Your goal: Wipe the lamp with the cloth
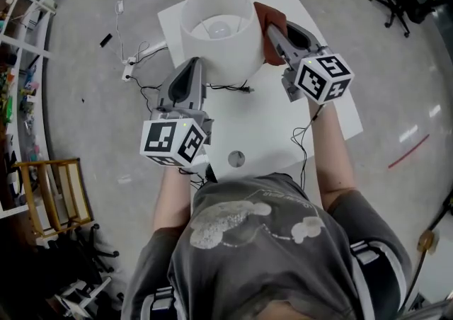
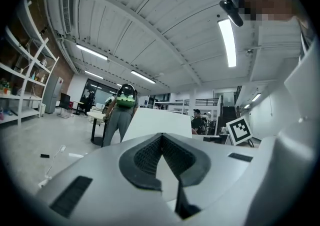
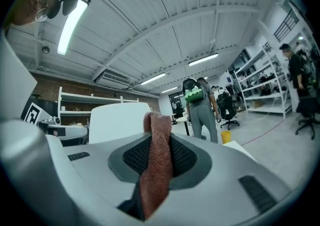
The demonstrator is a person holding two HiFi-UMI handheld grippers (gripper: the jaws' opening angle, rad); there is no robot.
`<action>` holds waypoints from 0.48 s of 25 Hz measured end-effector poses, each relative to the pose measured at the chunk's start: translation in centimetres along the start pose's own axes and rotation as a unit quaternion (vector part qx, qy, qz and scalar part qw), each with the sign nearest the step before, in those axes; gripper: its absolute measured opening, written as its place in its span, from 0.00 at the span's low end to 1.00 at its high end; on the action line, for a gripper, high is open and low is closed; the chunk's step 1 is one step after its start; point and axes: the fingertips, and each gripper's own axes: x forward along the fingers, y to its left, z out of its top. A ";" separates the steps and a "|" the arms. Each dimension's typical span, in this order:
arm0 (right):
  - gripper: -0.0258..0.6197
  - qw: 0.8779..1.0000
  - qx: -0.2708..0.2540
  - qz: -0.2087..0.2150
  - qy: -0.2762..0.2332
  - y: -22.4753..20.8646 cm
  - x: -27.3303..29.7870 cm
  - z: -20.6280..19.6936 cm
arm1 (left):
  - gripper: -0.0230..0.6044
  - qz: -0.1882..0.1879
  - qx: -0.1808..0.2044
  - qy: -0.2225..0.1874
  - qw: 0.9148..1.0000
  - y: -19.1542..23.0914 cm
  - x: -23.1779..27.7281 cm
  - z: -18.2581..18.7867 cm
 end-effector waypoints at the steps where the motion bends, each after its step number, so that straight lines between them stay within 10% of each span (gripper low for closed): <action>1: 0.17 1.000 0.003 0.001 0.007 -0.1 0.2 0.4 | 0.05 0.004 -0.005 0.002 1.000 0.0 0.2 0.6; 12: 0.17 0.997 0.047 -0.015 0.059 -2.2 -0.3 -6.3 | 0.05 0.040 -0.016 0.035 0.998 0.4 -0.5 -2.6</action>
